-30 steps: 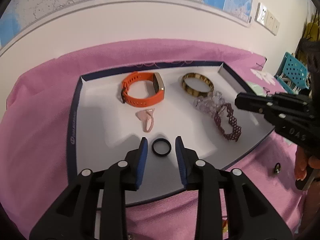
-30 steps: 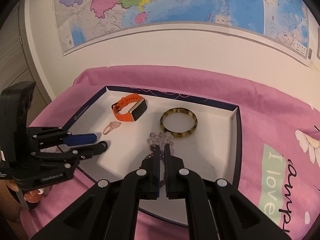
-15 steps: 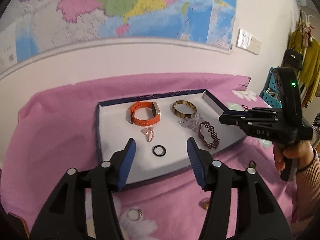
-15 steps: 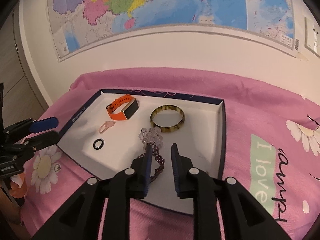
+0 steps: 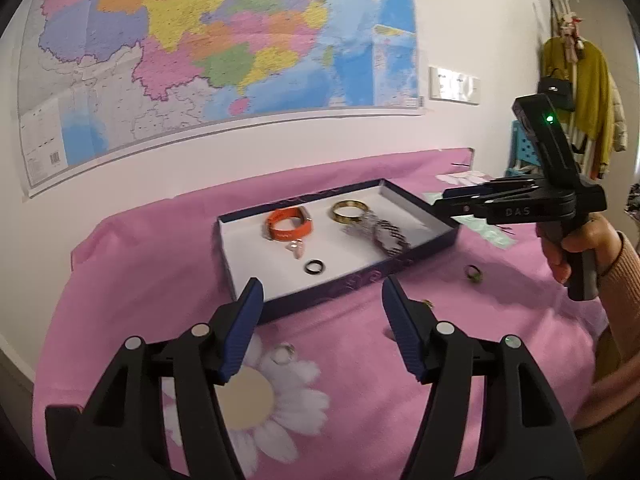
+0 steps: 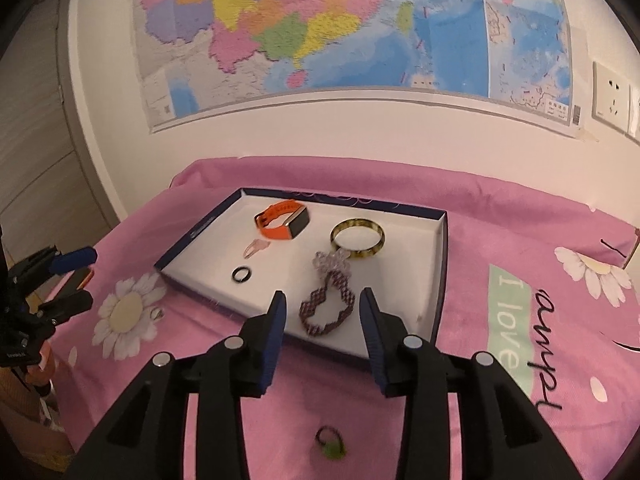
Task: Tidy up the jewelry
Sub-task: 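Withdraw both tools from the box toward the hair tie and amber ring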
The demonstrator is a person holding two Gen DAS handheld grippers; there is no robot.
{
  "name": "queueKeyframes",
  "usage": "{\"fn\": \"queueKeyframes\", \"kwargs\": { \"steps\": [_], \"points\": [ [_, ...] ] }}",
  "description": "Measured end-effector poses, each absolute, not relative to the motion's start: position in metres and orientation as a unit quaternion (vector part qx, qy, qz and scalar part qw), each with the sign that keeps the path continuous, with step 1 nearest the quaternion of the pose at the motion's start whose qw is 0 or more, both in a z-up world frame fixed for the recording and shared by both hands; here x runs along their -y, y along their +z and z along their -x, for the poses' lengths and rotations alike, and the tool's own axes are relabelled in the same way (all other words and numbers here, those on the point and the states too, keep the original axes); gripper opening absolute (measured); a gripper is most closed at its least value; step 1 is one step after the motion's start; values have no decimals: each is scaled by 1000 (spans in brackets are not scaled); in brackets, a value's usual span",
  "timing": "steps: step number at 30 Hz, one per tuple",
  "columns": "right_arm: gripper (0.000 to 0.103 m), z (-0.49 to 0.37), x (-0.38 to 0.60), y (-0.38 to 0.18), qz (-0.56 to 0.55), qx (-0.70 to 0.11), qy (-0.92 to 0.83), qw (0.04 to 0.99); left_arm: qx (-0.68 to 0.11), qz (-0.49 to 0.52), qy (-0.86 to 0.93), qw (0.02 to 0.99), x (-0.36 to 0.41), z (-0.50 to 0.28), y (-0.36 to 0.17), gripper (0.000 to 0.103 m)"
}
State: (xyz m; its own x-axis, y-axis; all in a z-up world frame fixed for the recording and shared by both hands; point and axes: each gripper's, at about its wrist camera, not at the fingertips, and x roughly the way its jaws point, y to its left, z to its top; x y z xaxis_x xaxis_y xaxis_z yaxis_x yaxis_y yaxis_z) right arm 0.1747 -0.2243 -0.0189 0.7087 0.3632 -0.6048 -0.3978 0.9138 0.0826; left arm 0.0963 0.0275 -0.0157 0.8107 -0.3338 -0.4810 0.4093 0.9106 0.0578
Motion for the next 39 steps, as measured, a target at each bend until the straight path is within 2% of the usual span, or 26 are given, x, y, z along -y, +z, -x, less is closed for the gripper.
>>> {"fn": "queueKeyframes", "kwargs": {
  "steps": [25,36,39],
  "points": [
    [41,-125,248,-67,2,-375,172,911,-302,-73,-214,926,17,-97,-54,61],
    [41,-132,244,-75,6,-402,164,901,-359,-80,-203,908,39,-127,-72,57],
    [41,-134,243,-79,3,-410,162,897,-379,-80,-199,900,42,-137,-79,49]
  ]
}}
